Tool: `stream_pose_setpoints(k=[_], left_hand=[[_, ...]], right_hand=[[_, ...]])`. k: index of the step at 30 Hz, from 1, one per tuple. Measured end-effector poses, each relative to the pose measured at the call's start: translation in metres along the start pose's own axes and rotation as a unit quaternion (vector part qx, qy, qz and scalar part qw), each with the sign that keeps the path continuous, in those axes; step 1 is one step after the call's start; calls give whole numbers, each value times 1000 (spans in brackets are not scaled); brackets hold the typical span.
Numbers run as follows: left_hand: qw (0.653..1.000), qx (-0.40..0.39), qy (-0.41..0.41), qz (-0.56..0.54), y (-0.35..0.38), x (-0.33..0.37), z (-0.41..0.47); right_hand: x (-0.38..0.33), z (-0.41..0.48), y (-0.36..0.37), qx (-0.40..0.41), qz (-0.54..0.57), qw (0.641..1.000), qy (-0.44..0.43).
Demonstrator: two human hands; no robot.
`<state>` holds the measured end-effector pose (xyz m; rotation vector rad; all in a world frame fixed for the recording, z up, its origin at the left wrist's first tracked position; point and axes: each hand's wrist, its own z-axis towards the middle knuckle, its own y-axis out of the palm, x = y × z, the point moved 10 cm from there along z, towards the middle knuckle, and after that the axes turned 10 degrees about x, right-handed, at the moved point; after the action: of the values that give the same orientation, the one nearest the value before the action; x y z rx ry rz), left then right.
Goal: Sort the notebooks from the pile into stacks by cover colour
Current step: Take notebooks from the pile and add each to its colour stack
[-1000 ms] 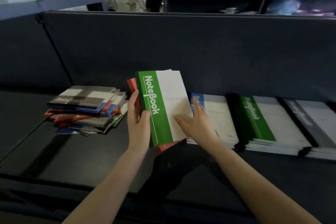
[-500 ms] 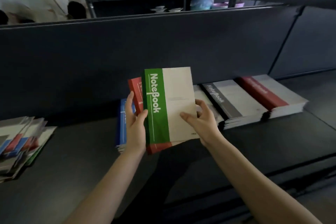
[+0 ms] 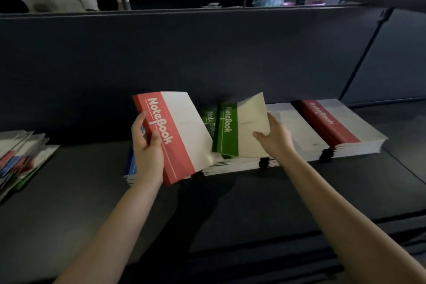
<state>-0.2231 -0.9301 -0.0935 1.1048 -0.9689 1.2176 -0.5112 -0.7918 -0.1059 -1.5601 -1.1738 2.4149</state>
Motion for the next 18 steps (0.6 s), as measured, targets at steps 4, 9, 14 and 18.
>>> stream_pose_setpoints(k=[4,9,14,18], left_hand=[[994,94,-17,-44,-43,5,15],[989,136,-25,-46,-64,7,6],[990,136,-37,-16,-59,-4,-12],[992,119,-37,-16,-46,-1,-17]], right_hand=[[-5,4,19,-47,-42,998,-23],[-15,2,50,-110,-98,987,-59],[-11,2,68,-152,-162,972,-75],[-7,6,73,-174,-209,959,-76]])
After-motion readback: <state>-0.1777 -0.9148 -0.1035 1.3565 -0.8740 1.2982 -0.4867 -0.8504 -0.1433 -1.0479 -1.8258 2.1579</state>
